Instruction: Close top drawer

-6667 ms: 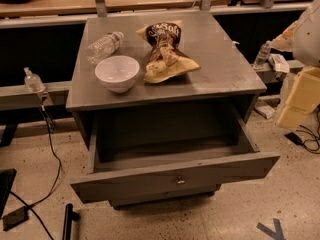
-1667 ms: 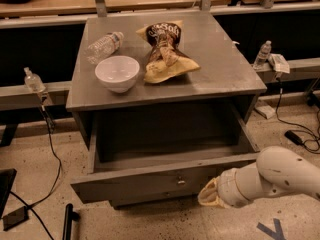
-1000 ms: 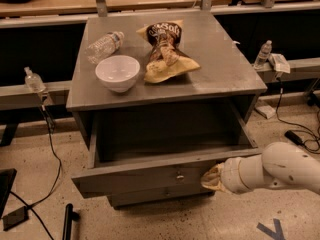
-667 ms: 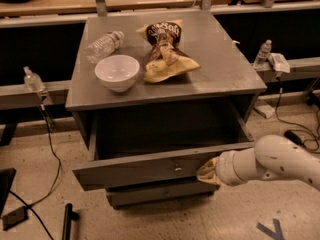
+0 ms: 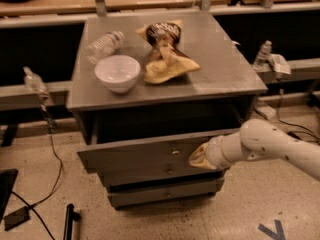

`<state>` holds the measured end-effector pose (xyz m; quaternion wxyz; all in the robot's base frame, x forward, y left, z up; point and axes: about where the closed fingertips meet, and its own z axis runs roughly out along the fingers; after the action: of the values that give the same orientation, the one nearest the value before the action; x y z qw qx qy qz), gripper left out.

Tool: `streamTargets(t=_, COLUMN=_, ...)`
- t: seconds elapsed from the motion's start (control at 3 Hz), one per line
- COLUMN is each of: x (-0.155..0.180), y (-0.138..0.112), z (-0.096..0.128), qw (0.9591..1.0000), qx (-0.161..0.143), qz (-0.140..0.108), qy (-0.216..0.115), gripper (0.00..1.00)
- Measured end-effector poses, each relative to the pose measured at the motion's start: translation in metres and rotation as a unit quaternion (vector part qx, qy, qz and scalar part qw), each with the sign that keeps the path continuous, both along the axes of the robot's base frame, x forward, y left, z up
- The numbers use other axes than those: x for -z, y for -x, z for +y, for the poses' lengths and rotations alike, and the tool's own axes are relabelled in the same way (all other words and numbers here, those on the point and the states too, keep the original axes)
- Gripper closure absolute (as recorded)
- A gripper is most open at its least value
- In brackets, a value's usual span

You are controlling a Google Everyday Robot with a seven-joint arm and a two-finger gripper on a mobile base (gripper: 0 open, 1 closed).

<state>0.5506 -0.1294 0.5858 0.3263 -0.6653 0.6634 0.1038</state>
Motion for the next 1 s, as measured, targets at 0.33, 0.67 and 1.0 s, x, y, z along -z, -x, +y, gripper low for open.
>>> streamTargets(t=0.33, x=0.000, y=-0.002, z=0.001, qw=1.0000, qx=-0.001, qz=-0.001, qy=0.000, gripper=1.00)
streamTargets(t=0.67, x=-0.002, y=-0.038, z=0.011, qw=1.0000, qx=-0.004, qz=-0.006, qy=0.003, gripper=1.00)
streamTargets(t=1.0, x=-0.005, y=-0.073, z=0.018, qw=0.9999, qx=-0.005, qz=-0.012, qy=0.006, gripper=1.00)
